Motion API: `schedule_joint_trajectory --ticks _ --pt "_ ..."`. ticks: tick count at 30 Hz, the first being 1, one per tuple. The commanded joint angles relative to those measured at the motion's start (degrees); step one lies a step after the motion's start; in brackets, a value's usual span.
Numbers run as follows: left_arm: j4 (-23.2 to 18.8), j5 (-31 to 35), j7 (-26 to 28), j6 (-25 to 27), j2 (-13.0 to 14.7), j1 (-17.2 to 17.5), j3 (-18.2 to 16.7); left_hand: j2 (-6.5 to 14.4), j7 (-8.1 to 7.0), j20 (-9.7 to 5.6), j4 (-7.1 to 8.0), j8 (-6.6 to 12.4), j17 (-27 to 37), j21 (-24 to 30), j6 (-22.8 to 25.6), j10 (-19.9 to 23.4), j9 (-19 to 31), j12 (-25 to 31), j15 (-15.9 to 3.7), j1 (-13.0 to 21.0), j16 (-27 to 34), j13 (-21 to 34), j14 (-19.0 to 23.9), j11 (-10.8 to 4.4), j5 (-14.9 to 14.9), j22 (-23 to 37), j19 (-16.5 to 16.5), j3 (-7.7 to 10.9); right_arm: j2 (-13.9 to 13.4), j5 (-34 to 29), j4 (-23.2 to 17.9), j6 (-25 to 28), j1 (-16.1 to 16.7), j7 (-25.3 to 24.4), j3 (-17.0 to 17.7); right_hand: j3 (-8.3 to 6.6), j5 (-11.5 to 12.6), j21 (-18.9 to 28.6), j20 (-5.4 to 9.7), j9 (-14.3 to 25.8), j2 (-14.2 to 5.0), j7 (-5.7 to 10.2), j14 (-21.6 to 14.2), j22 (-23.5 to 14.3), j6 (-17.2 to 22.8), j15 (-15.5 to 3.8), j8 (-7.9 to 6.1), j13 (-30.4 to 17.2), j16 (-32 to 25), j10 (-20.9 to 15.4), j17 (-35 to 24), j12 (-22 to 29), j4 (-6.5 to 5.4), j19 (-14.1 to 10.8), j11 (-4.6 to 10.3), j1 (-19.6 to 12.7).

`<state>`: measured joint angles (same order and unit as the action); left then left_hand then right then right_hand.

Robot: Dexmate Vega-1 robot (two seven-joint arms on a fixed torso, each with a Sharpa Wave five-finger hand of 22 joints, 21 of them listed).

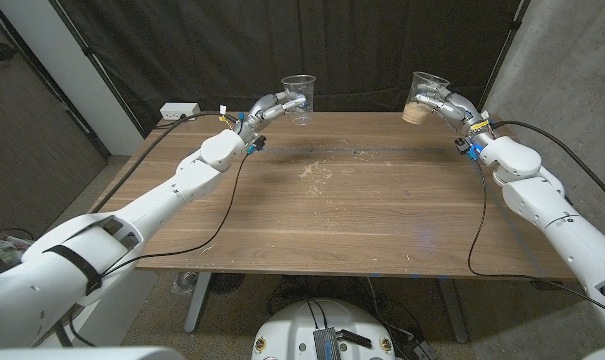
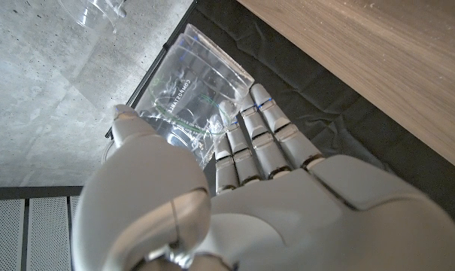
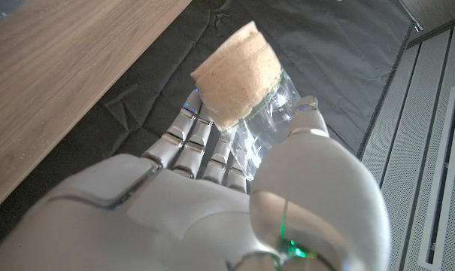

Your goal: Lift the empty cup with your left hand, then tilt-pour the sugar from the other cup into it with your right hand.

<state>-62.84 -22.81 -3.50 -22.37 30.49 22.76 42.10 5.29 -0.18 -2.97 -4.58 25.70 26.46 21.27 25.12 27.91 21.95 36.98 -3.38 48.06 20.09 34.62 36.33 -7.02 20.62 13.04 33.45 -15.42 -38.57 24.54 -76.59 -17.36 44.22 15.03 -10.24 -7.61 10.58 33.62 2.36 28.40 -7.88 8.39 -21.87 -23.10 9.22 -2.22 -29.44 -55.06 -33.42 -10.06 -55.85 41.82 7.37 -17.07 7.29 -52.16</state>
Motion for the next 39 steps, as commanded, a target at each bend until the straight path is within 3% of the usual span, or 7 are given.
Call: schedule_joint_trajectory --ticks 1,5,10,23,31,39 --pt "4.0 0.3 -2.3 0.1 -2.2 -2.4 1.0 0.1 0.22 -2.17 0.03 0.36 0.3 0.3 0.5 0.8 0.3 0.4 -5.27 0.2 -0.3 0.2 0.3 -0.22 -0.2 0.0 0.0 -0.59 -1.3 0.8 0.2 2.8 -2.0 1.5 -0.8 -0.36 0.1 0.3 5.19 0.2 -0.1 0.09 -0.7 -0.1 0.6 -10.95 0.11 -0.2 0.3 -0.7 -0.1 -0.1 -0.24 -0.3 -0.21 -0.1" --pt "7.4 -0.3 -5.5 -1.9 -3.4 -3.7 1.4 0.1 0.2 -2.2 0.07 0.37 0.4 0.4 0.5 0.6 0.4 0.4 -5.28 0.2 -0.4 0.3 0.3 -0.07 -0.3 -0.1 0.0 -0.71 -2.9 2.4 -1.1 4.1 -2.5 3.5 0.2 -0.36 0.1 0.4 5.2 0.2 -0.08 0.07 -0.8 0.0 1.2 -10.96 -0.04 -0.1 0.5 -0.7 -0.1 -0.3 -0.27 -0.3 -0.24 0.0" --pt "8.8 0.3 -6.1 -2.5 -4.2 -4.3 1.9 0.2 0.0 -2.22 0.07 0.36 0.5 0.4 0.4 0.6 0.4 0.4 -5.21 0.4 -0.5 0.4 0.2 -0.2 -0.3 -0.1 -0.1 -0.75 -6.3 1.3 -5.7 8.5 -2.5 2.7 1.1 -0.37 0.1 0.5 5.12 0.2 -0.14 0.02 -0.9 0.0 1.4 -10.94 -0.04 -0.1 0.6 -0.7 -0.1 -0.5 -0.37 -0.2 -0.28 0.2" --pt "14.7 2.0 -7.6 -6.7 -6.7 -6.1 2.9 0.4 -0.21 -2.18 0.15 0.45 0.8 0.4 0.5 0.6 0.6 0.4 -5.17 0.6 -0.7 0.6 0.2 -0.31 -0.4 -0.2 -0.3 -1.0 -11.9 0.8 -14.6 17.0 -4.4 2.9 3.8 -0.31 0.1 0.8 5.16 0.2 -0.13 0.08 -1.2 0.2 1.3 -10.95 0.24 0.1 0.9 -1.2 0.1 -0.9 -0.62 -0.4 -0.22 0.7" --pt "16.5 2.4 -9.1 -7.8 -7.1 -7.0 3.2 0.5 -0.22 -2.28 0.25 0.38 1.0 0.5 0.3 0.5 0.7 0.3 -5.25 0.7 -0.9 0.7 0.1 -0.3 -0.5 -0.2 -0.3 -1.22 -15.3 0.6 -18.5 25.7 -10.6 7.1 3.1 -0.31 0.1 0.9 5.22 0.2 -0.09 0.13 -1.4 0.3 1.2 -10.97 0.39 0.0 1.1 -1.1 0.1 -1.0 -0.64 -0.4 -0.26 0.8" --pt "20.3 2.0 -11.1 -9.9 -8.5 -8.1 3.2 0.7 -0.39 -2.17 0.34 0.47 1.2 0.5 0.4 0.7 0.8 0.3 -5.33 0.8 -1.1 0.7 0.0 -0.33 -0.6 -0.3 -0.5 -1.33 -15.9 -1.9 -21.6 30.4 -15.4 8.3 1.5 -0.37 0.1 1.0 5.23 0.3 -0.07 0.21 -1.8 0.4 1.2 -11.0 0.51 0.1 1.1 -1.4 0.0 -1.2 -0.57 -0.4 -0.24 0.8"
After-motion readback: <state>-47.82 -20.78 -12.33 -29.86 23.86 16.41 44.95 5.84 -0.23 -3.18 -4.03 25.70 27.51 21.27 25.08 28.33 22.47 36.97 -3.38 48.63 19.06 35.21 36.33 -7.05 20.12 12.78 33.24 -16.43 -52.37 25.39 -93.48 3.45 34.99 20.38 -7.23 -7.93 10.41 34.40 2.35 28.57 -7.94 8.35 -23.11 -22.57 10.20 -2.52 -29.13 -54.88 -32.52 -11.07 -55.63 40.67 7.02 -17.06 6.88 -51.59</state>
